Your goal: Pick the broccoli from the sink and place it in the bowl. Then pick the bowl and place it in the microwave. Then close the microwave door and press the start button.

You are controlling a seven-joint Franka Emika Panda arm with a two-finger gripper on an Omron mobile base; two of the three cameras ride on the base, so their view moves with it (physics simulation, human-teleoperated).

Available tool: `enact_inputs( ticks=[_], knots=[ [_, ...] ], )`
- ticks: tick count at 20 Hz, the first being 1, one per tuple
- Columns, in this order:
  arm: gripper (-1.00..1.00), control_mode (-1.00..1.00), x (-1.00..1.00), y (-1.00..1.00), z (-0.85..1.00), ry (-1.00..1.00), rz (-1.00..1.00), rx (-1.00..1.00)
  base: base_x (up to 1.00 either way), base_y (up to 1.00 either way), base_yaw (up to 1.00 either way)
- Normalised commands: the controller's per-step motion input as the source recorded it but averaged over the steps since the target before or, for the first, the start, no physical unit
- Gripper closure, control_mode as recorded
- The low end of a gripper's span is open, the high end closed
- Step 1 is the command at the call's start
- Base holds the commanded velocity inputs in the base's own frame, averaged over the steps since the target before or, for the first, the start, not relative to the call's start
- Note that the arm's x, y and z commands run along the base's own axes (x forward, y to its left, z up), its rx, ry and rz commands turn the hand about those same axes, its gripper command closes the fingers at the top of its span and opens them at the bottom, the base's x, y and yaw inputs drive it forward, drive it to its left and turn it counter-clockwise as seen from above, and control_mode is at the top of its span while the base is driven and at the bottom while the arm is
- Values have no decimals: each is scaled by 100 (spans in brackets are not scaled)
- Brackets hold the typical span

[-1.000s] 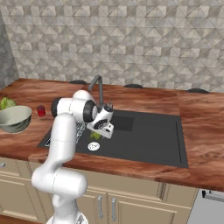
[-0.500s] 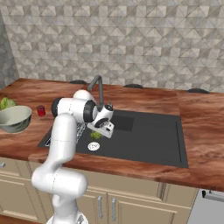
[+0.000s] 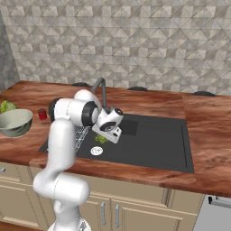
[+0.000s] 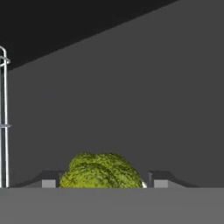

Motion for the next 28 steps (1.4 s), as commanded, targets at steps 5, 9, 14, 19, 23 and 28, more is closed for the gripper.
enact_inputs(
  ticks=[5,9,14,19,23,28],
  knots=[
    [100,-100,-71,-44,73,-7,0,6,0,0,0],
    [100,-100,-42,-8,100,-2,0,0,0,0,0],
    [100,-100,-70,2,100,0,0,0,0,0,0],
    [100,-100,-99,27,100,0,0,-1,0,0,0],
    [100,-100,-100,73,97,-2,6,-7,0,0,0],
    [100,-100,-100,100,66,-4,12,-17,0,0,0]
  ],
)
